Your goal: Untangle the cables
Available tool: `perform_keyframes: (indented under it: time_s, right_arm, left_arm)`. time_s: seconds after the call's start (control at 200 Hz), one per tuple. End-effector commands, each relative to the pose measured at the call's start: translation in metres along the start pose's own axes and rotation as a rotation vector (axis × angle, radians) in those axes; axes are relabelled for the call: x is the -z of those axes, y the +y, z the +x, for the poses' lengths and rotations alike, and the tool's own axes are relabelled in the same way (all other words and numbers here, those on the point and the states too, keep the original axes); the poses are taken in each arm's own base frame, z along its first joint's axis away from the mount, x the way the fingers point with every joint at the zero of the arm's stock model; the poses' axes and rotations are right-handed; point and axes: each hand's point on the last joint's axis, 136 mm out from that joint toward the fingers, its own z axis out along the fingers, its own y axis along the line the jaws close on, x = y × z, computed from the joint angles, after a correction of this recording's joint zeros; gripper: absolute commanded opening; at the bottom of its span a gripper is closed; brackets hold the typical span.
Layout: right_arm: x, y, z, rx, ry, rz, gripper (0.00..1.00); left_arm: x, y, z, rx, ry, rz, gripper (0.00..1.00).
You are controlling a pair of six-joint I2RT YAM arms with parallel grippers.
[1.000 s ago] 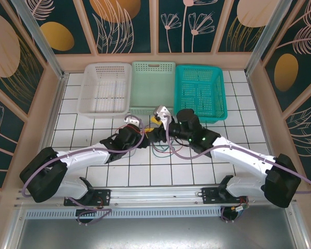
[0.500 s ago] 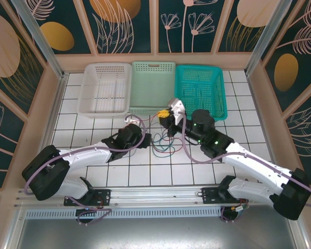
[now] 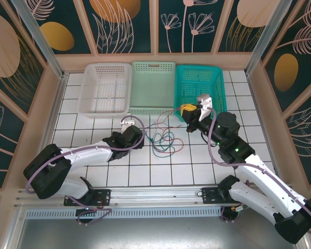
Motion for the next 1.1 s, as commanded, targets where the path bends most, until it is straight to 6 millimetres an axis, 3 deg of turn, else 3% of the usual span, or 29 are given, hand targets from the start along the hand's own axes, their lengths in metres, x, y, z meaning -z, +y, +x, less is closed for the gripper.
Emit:
perform_keyframes:
  time_s: [0.0, 0.095, 0.19, 0.3, 0.46, 0.551, 0.686, 0.866, 0.946, 0.996, 1.091]
  right_arm:
    - [0.0, 0.004, 0.005, -0.067, 0.015, -0.028, 0.0]
    - [0.003, 0.008, -0.009, -0.094, -0.02, -0.051, 0.0]
    - [0.006, 0.011, -0.027, -0.111, -0.043, -0.058, 0.0]
    - [0.015, 0.011, -0.047, -0.106, -0.061, -0.033, 0.0]
    - [0.035, 0.005, -0.075, -0.1, -0.105, 0.027, 0.0]
    - [0.046, 0.005, -0.089, -0.097, -0.132, 0.042, 0.0]
    - [0.055, 0.001, -0.099, -0.094, -0.149, 0.081, 0.0]
    - [0.051, 0.015, -0.101, -0.121, -0.131, -0.004, 0.0]
    - [0.056, 0.017, -0.109, -0.118, -0.151, -0.005, 0.0]
    - [0.058, 0.017, -0.113, -0.117, -0.161, -0.003, 0.0]
    - [0.049, 0.012, -0.104, -0.131, -0.109, 0.022, 0.0]
  left_arm:
    - [0.01, -0.005, -0.024, 0.02, -0.069, 0.028, 0.98]
    - [0.017, -0.013, -0.034, -0.002, -0.104, 0.077, 0.97]
    - [0.018, -0.021, -0.037, -0.022, -0.113, 0.124, 0.86]
    - [0.011, -0.018, -0.026, -0.026, -0.08, 0.1, 0.65]
    - [0.005, -0.01, -0.011, -0.011, -0.039, 0.072, 0.57]
    - [0.006, -0.008, -0.009, -0.003, -0.042, 0.065, 0.48]
    - [0.006, -0.007, -0.01, -0.017, -0.045, 0.062, 0.4]
    - [0.003, -0.012, -0.01, -0.031, -0.034, 0.075, 0.31]
    - [0.002, -0.014, -0.01, -0.035, -0.029, 0.075, 0.31]
    - [0.002, -0.015, -0.011, -0.032, -0.033, 0.078, 0.37]
    - [0.008, -0.029, -0.02, -0.036, -0.062, 0.161, 0.46]
